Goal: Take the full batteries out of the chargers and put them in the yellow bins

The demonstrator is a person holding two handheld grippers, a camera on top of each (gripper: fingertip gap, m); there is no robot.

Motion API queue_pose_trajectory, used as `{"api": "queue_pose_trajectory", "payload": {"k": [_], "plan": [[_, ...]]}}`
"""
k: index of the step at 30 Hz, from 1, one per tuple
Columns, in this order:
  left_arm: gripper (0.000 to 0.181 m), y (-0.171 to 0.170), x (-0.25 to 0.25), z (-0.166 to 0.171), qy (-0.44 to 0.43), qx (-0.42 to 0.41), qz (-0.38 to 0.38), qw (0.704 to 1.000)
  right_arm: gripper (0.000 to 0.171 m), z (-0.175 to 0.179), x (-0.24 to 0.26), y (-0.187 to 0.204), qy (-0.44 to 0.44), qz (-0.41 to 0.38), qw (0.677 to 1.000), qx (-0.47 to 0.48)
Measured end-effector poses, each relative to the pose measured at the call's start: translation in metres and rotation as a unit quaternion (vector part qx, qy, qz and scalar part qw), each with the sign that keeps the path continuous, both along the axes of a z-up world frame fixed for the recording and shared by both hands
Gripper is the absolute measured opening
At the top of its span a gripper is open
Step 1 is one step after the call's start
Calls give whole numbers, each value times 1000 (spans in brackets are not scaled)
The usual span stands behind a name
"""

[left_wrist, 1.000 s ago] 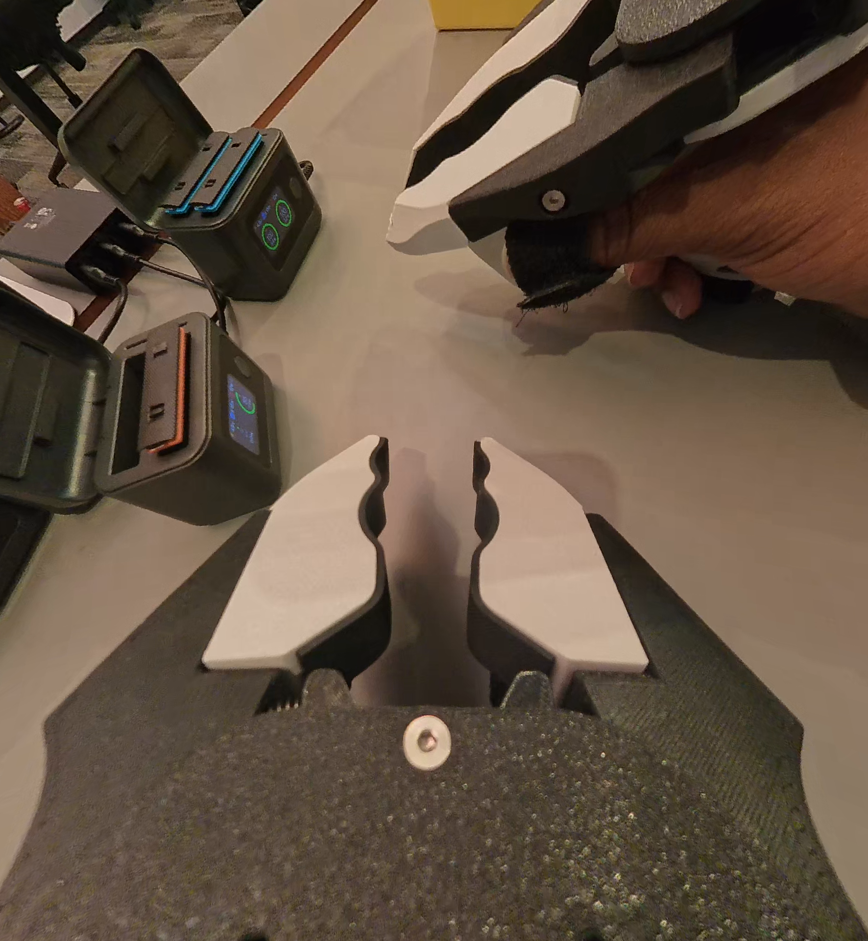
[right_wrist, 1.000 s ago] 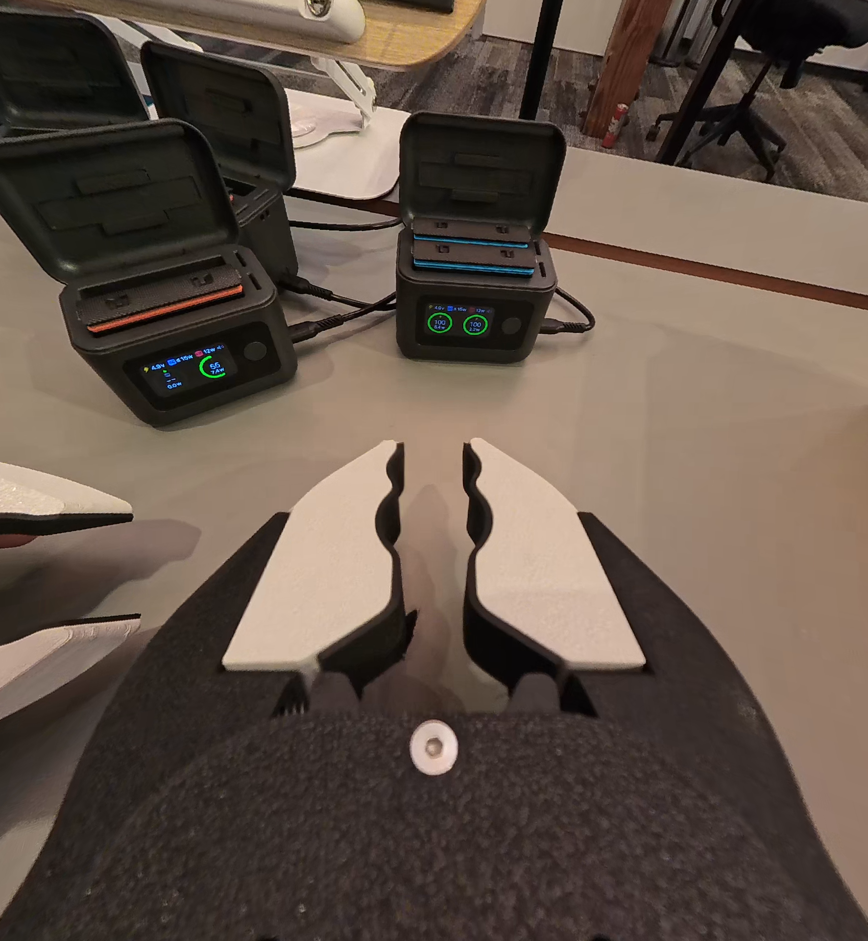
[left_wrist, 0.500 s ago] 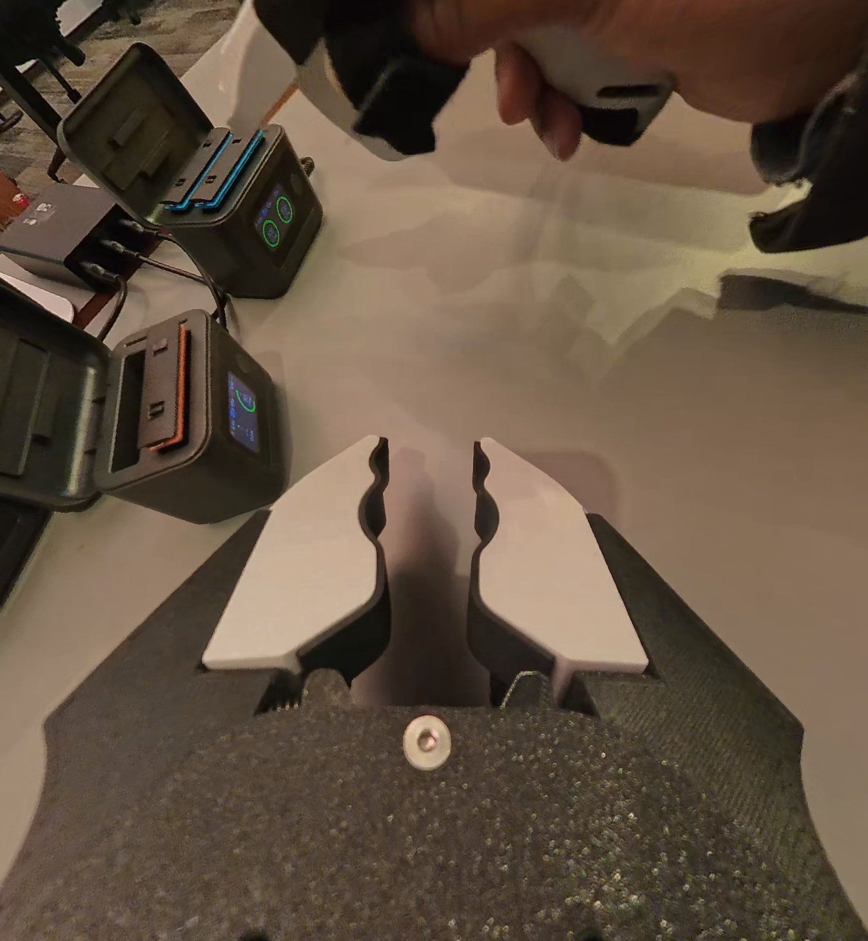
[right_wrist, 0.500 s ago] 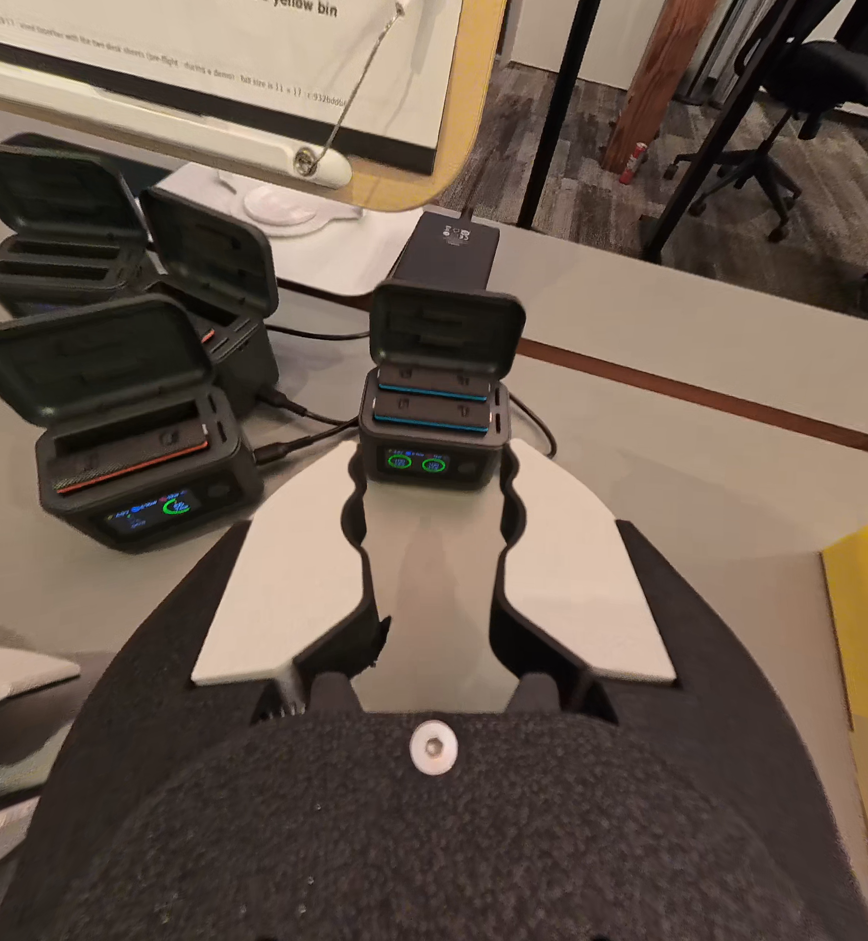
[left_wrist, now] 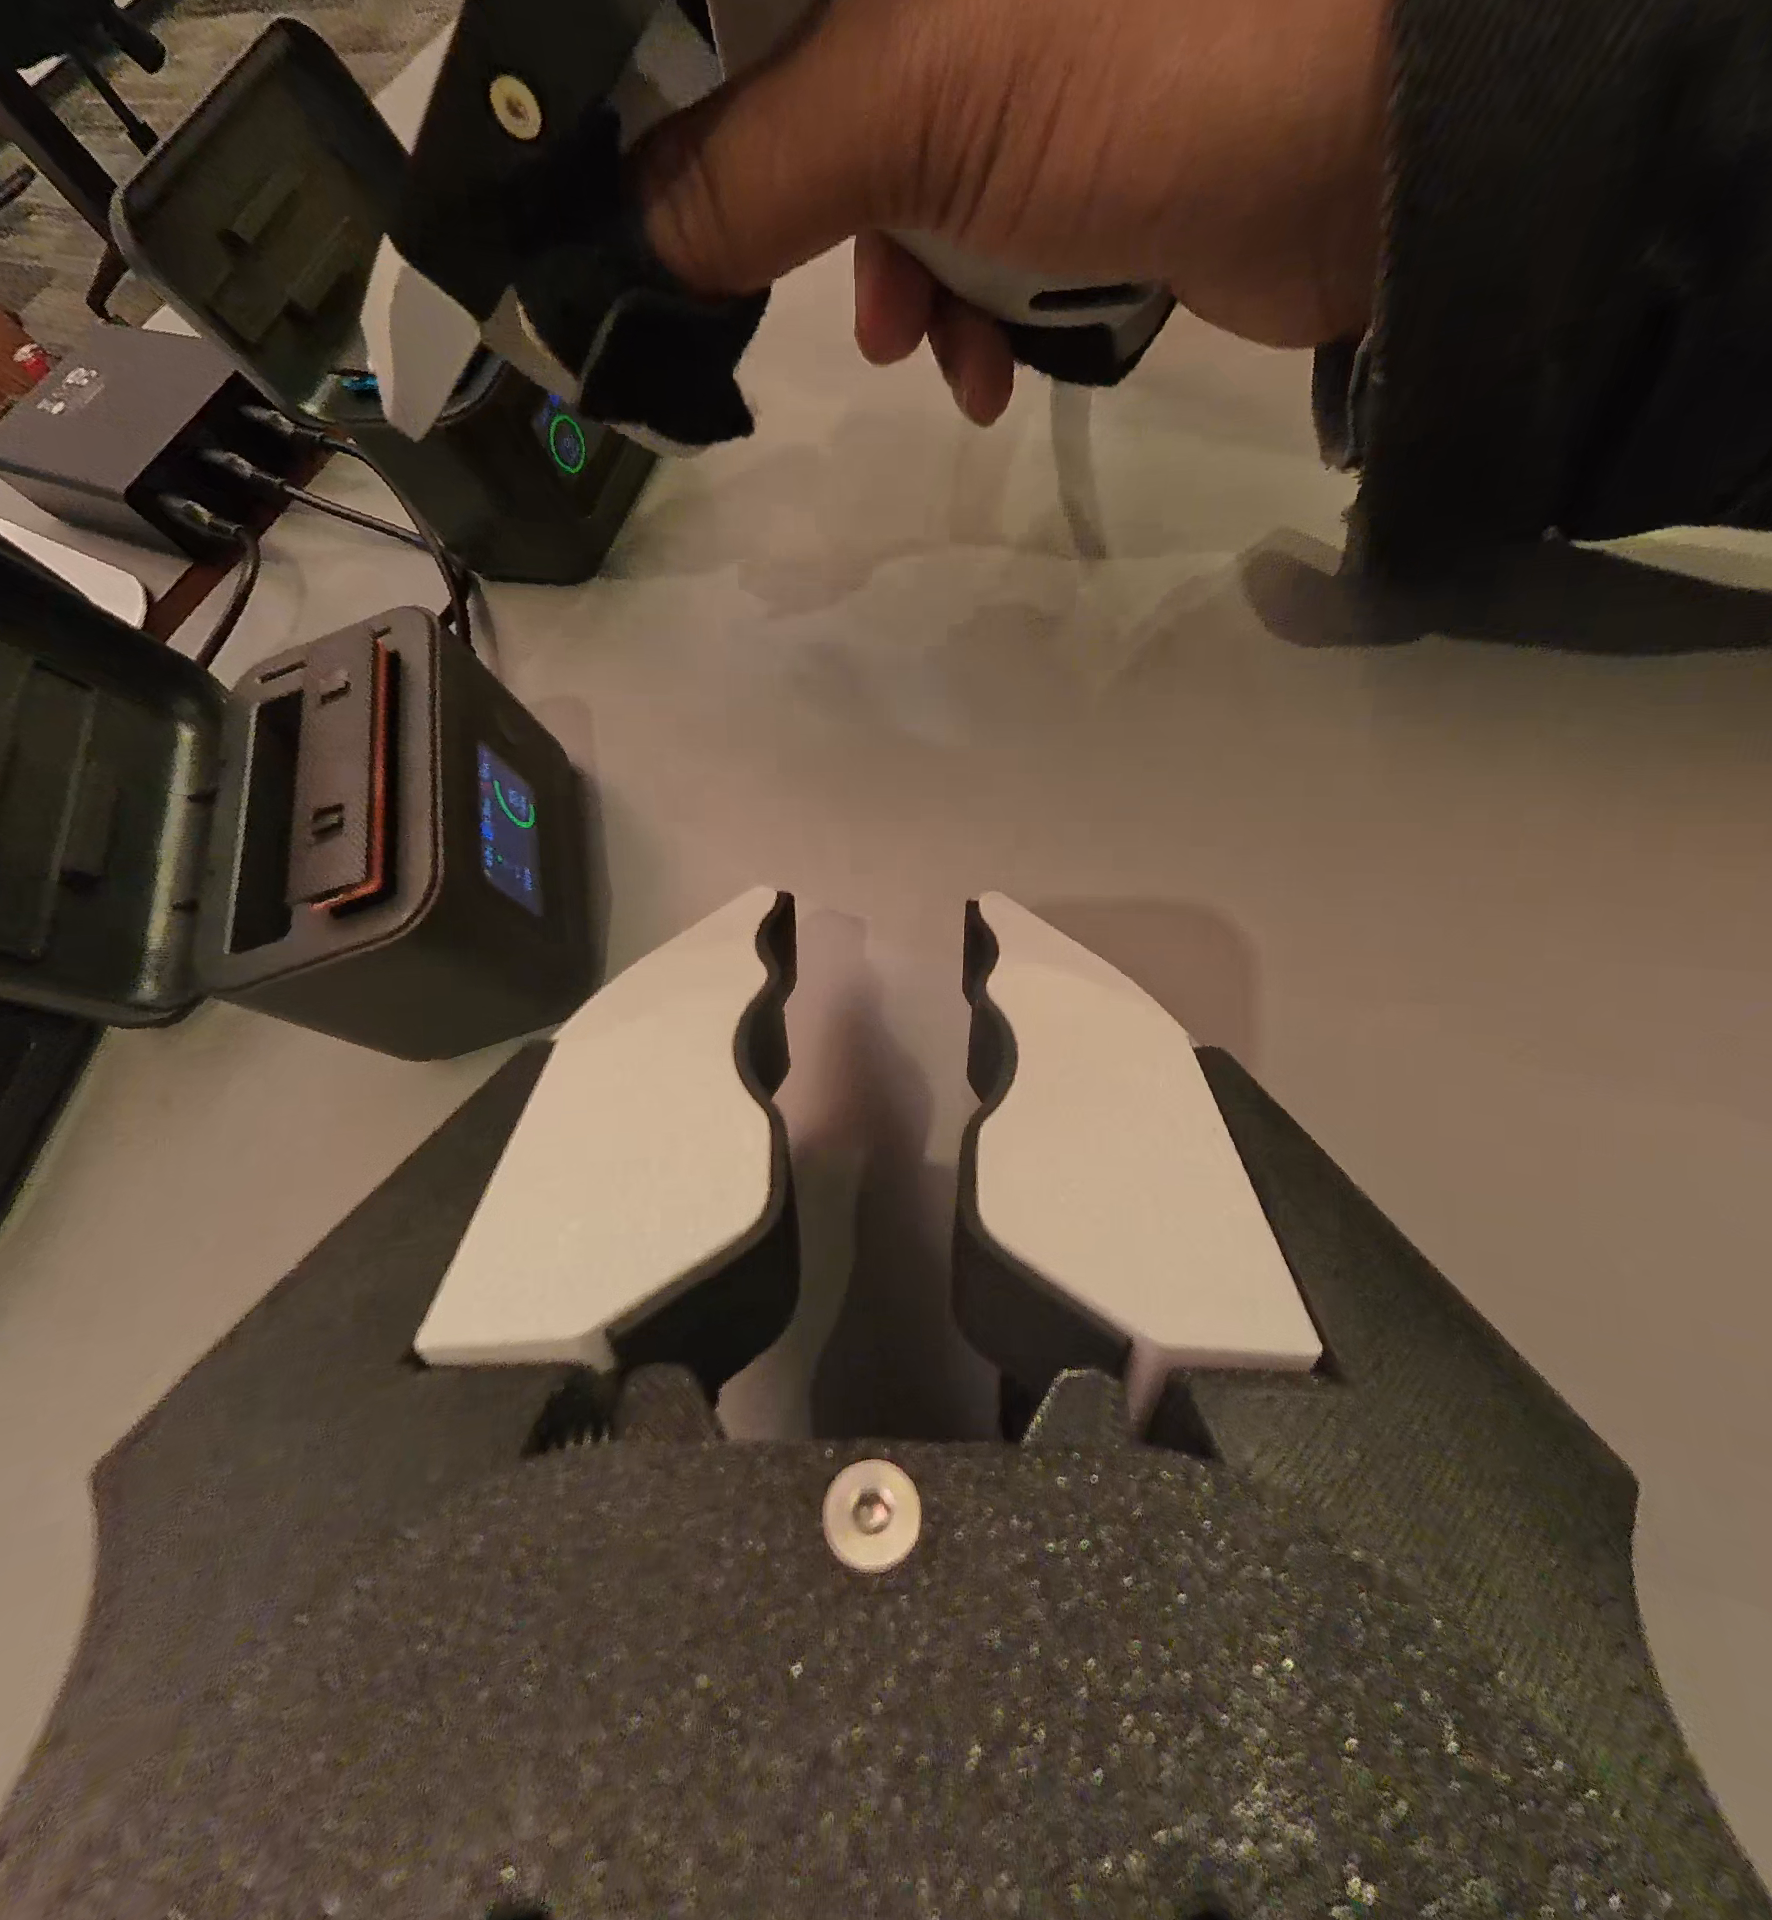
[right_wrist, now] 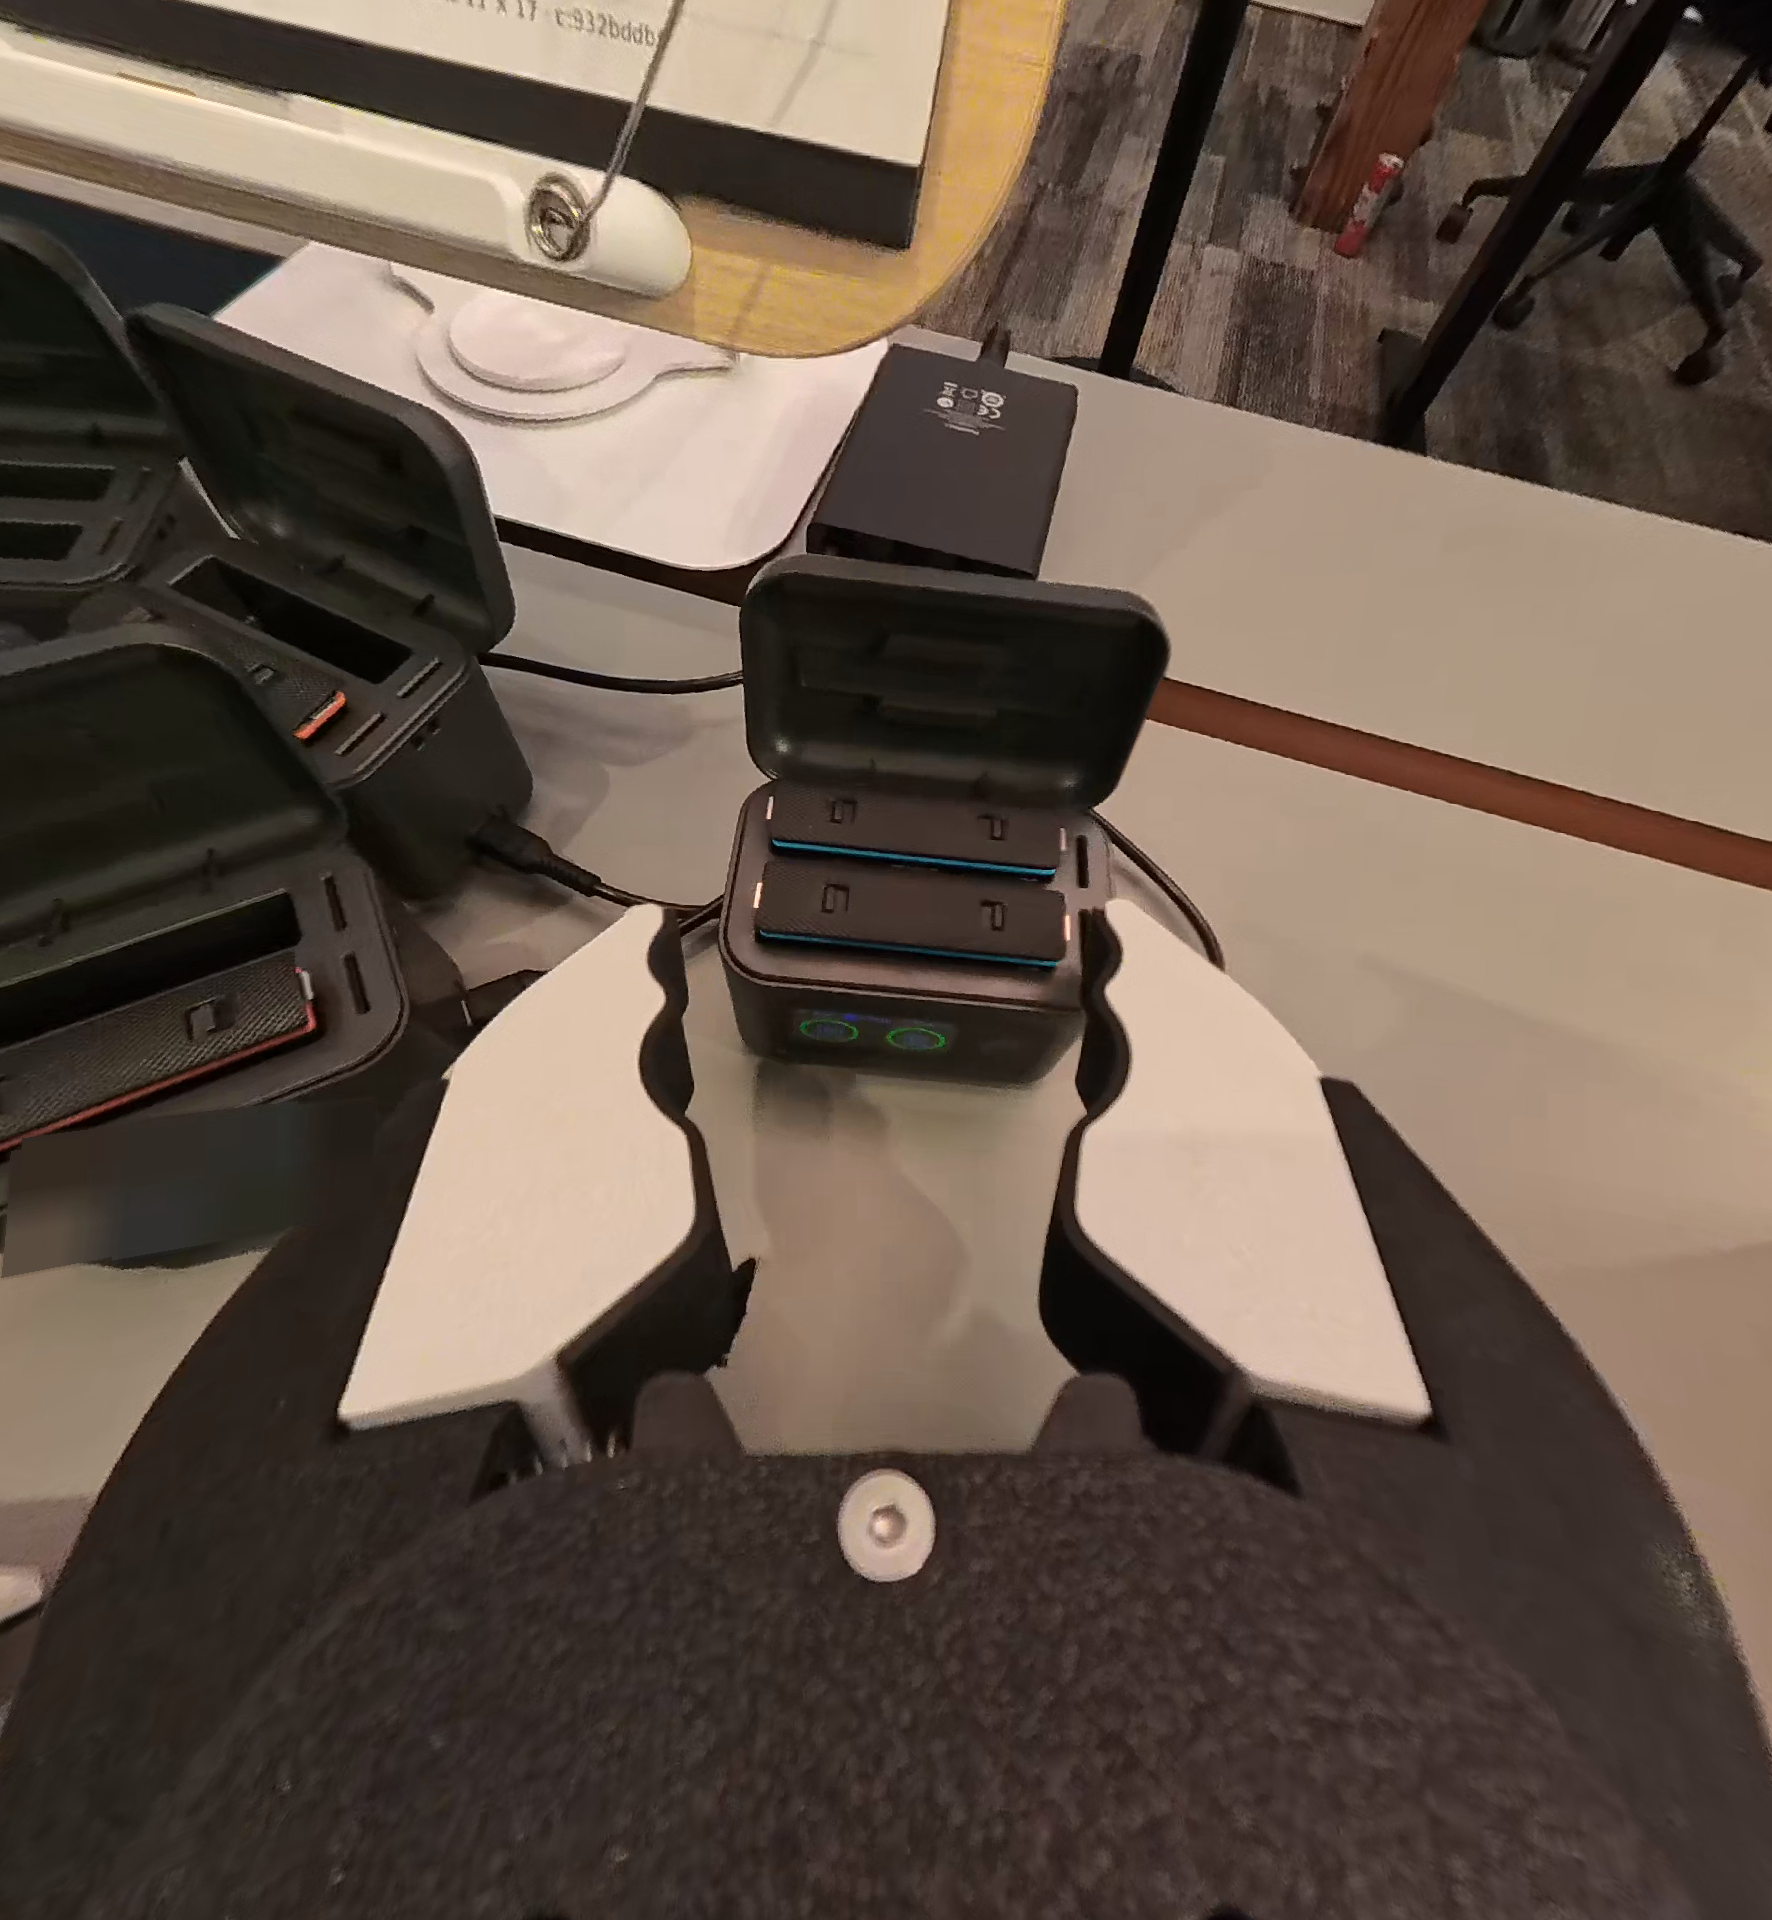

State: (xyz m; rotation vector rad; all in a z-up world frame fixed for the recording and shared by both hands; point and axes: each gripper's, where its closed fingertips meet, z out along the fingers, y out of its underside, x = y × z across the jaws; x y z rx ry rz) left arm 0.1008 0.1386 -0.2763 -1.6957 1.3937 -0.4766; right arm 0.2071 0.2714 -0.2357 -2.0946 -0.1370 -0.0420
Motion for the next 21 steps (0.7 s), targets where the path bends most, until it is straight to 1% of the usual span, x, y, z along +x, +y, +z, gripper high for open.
{"api": "queue_pose_trajectory", "payload": {"k": [3,7,15,16,18,21], "plan": [[30,0,0,0,2,1,-1,1000,73,-3,1,2,2,-8,1000,2],[30,0,0,-1,2,1,-2,1000,69,-7,2,5,4,-12,1000,1],[31,4,-1,0,-2,-4,10,1000,69,-9,2,6,-5,-10,1000,14],[31,7,-2,0,-2,-3,17,1000,70,-10,2,6,-9,-9,1000,16],[31,11,-4,0,-2,-8,28,1000,79,-11,4,7,-21,-14,1000,16],[31,13,-5,0,-5,-12,30,999,83,-13,5,10,-36,-18,999,21]]}}
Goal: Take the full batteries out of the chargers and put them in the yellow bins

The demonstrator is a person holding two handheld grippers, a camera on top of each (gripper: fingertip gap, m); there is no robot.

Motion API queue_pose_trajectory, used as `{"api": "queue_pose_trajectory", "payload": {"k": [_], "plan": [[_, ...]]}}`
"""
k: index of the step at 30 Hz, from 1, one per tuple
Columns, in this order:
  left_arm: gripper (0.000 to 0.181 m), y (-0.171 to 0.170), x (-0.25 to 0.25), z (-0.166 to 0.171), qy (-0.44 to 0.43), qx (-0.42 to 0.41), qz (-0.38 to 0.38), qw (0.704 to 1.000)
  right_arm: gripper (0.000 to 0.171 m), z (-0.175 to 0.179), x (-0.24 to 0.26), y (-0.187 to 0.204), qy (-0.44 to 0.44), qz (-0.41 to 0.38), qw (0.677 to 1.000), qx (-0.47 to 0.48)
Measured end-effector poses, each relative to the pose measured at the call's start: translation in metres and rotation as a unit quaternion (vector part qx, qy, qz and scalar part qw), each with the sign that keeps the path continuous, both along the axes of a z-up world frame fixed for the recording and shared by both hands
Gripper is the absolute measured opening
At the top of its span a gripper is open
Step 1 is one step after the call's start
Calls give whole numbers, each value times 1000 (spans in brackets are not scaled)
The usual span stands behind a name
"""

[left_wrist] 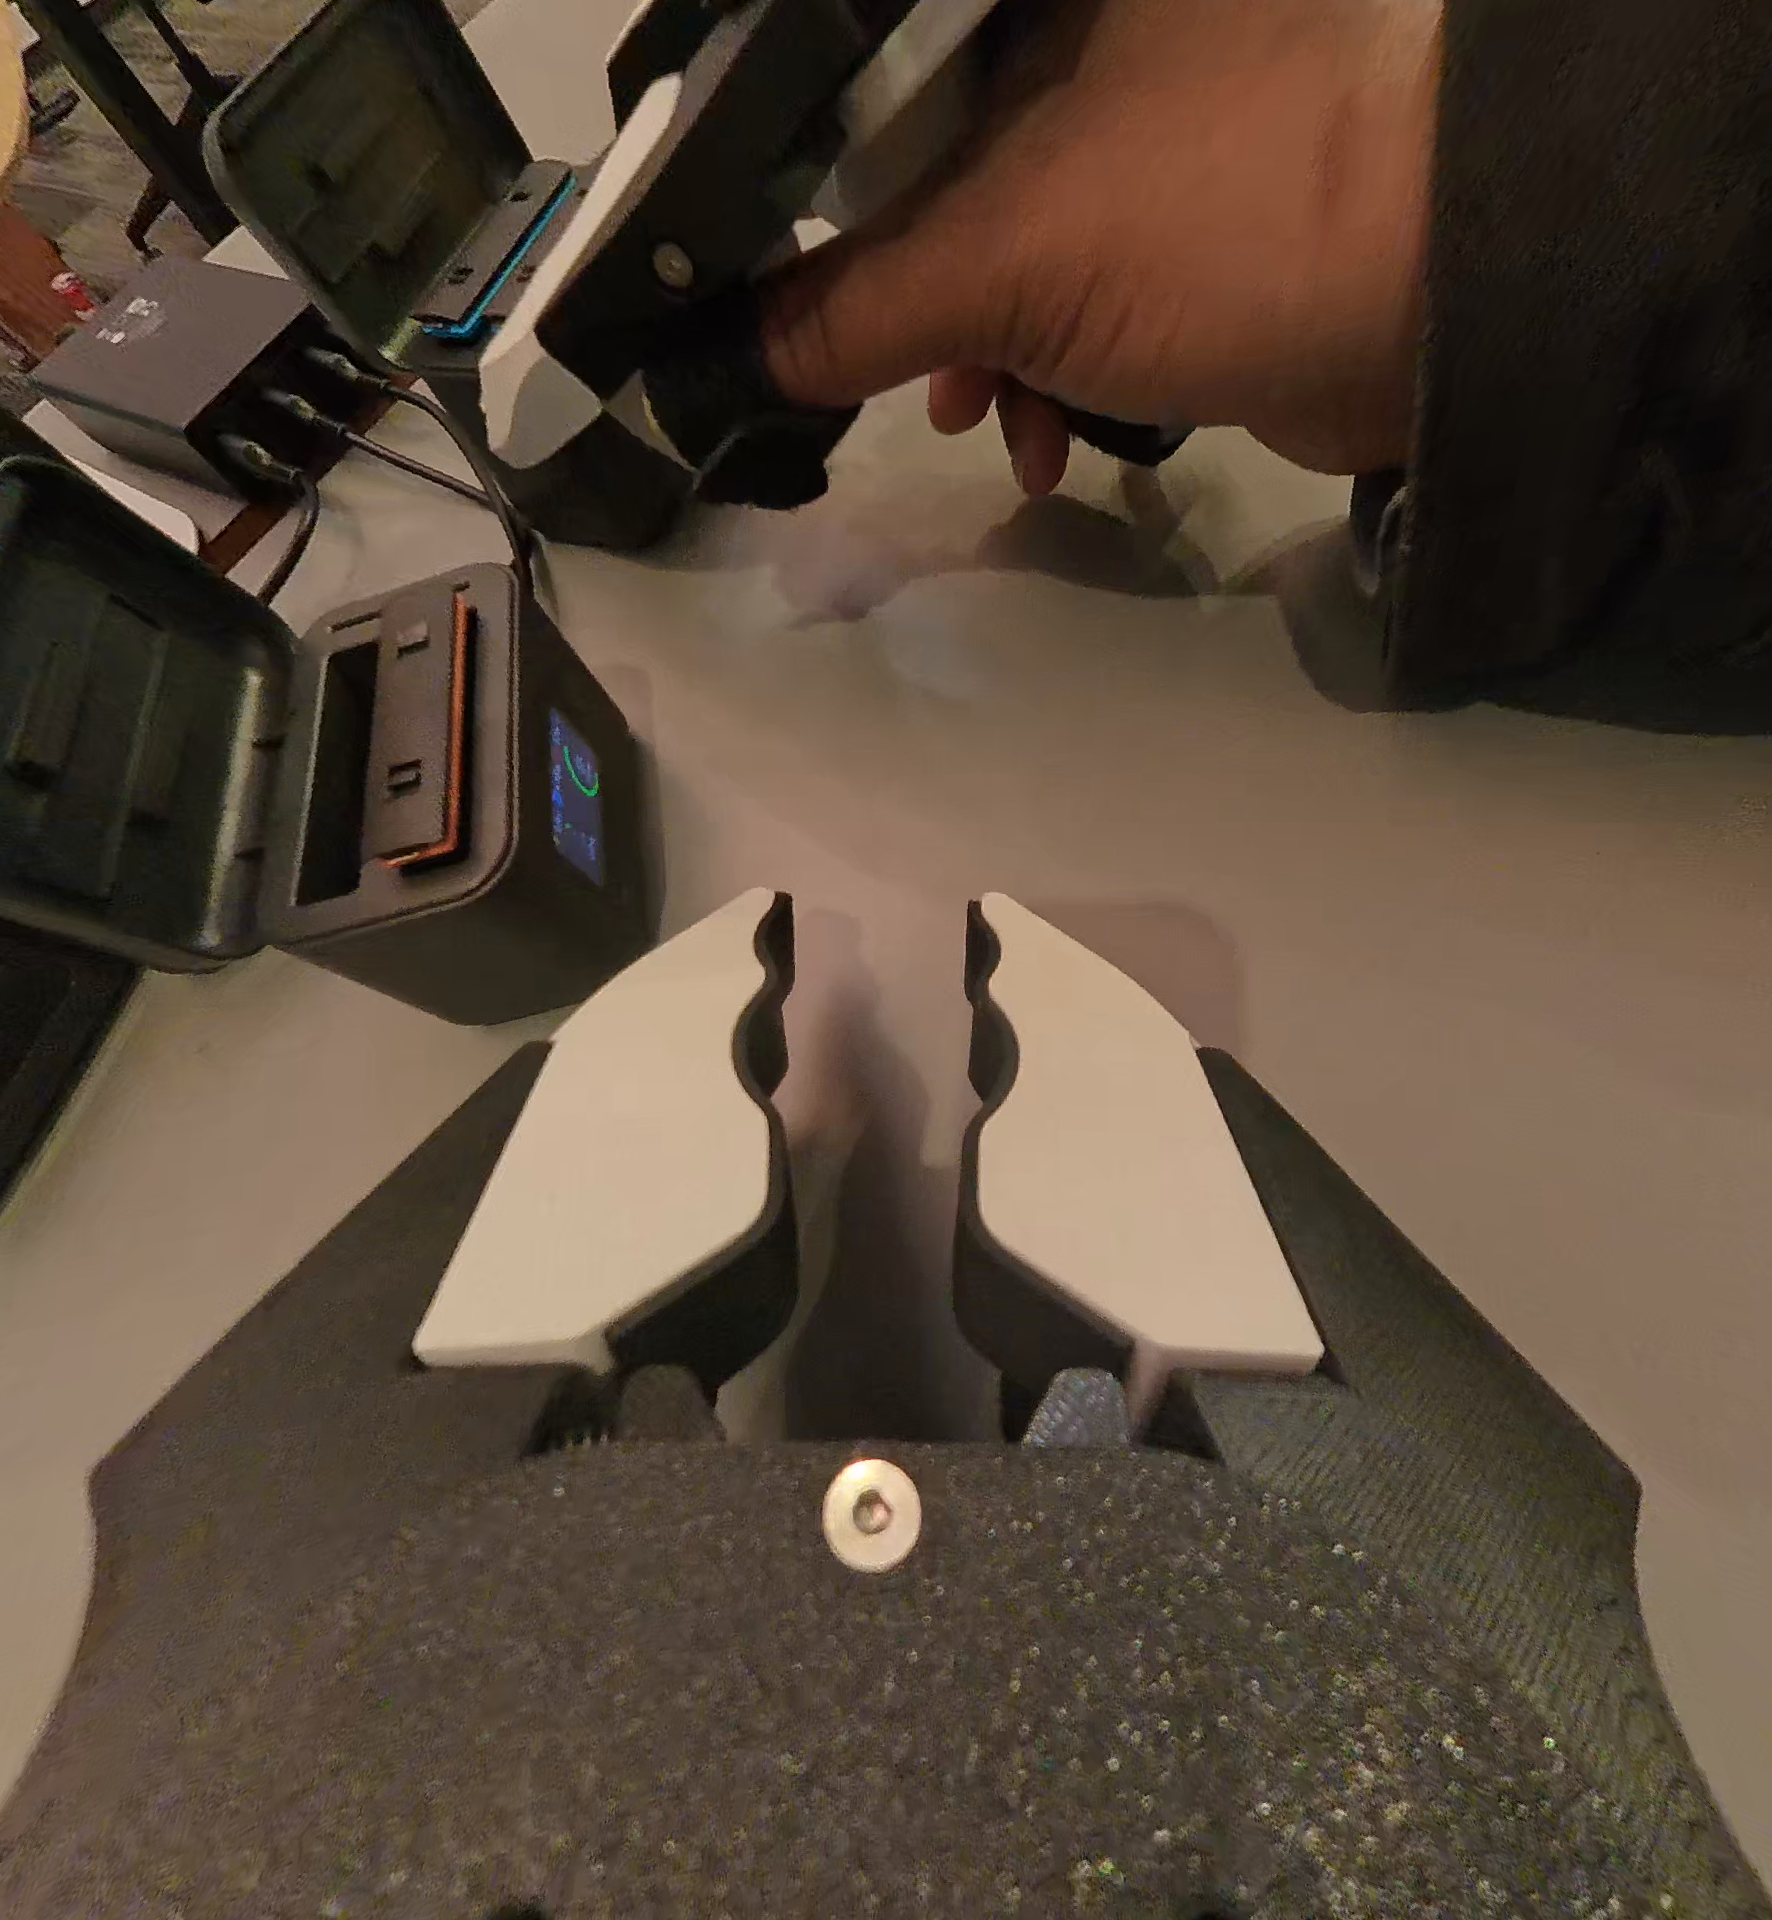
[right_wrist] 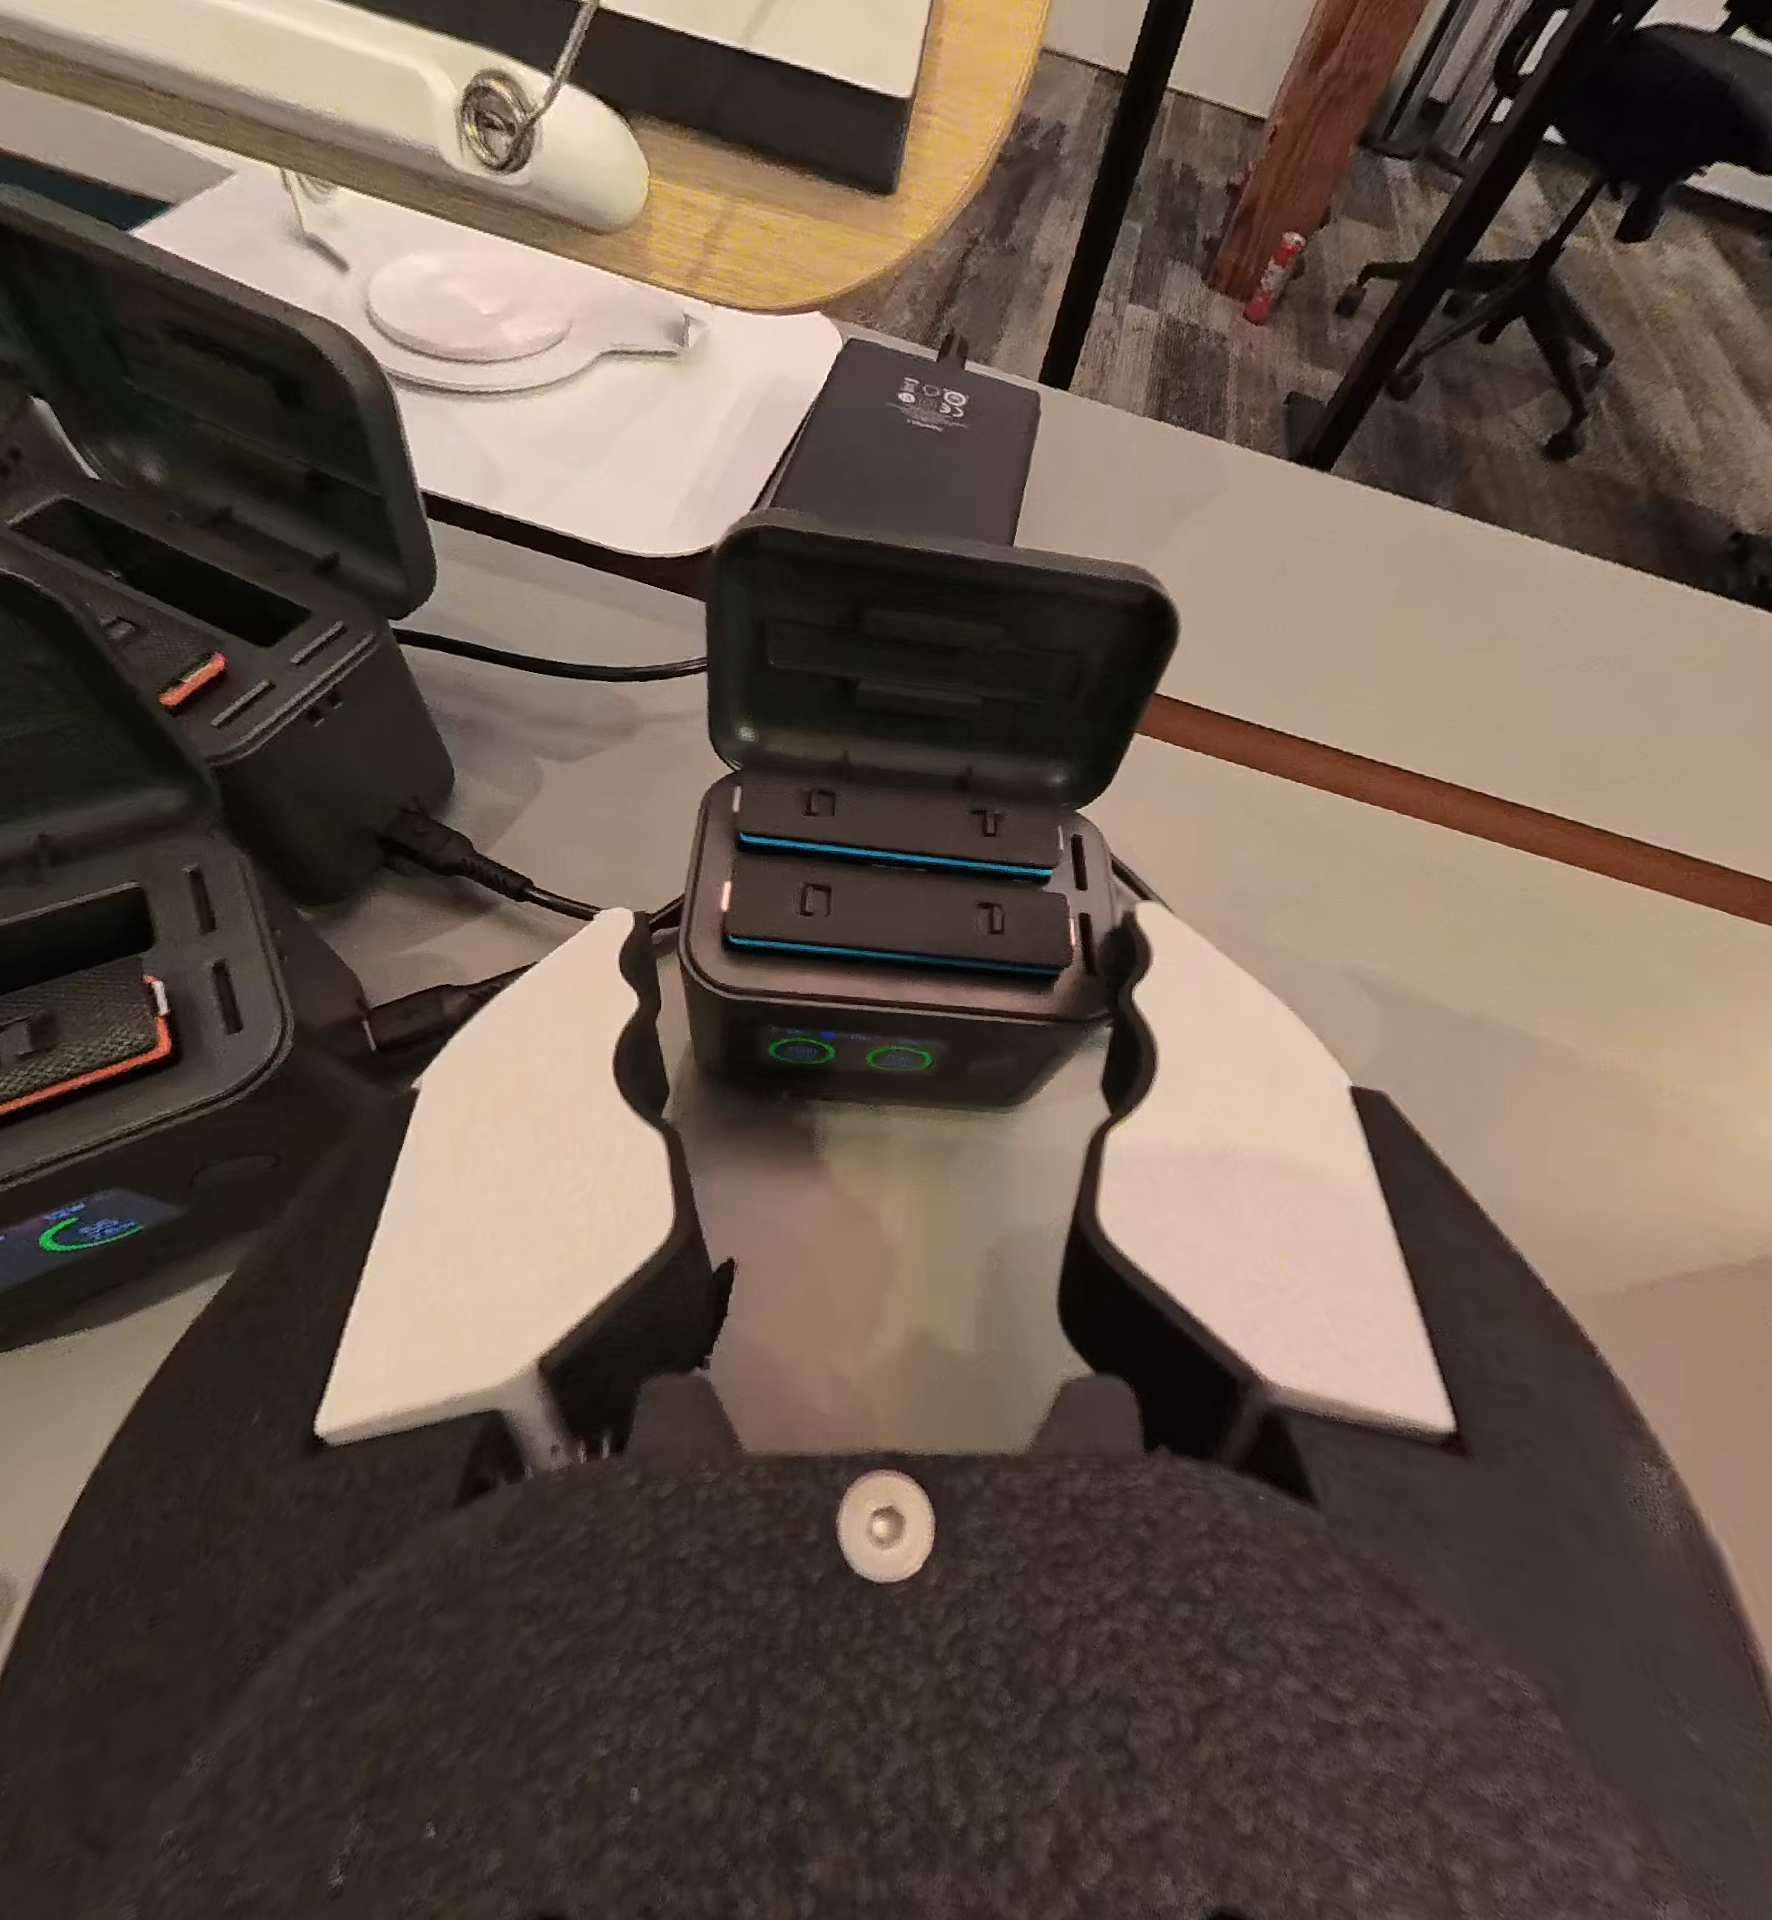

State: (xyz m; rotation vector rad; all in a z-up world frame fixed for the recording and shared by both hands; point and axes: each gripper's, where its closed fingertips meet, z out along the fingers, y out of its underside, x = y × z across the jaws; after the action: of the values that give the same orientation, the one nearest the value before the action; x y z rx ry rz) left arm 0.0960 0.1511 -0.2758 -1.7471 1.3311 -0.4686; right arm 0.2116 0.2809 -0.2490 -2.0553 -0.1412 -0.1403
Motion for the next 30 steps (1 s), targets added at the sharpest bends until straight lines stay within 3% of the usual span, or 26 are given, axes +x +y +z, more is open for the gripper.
{"api": "queue_pose_trajectory", "payload": {"k": [4,13,21,30], "plan": [[31,-1,0,-1,4,5,-3,1000,93,-16,7,5,9,-15,999,-35],[31,2,-1,0,2,2,1,1000,93,-24,-1,9,35,11,998,-55],[32,17,6,1,7,25,3,1000,92,-24,-39,-6,33,48,997,-53],[36,63,-27,3,7,15,103,994,92,-24,-89,-20,35,100,993,-53]]}}
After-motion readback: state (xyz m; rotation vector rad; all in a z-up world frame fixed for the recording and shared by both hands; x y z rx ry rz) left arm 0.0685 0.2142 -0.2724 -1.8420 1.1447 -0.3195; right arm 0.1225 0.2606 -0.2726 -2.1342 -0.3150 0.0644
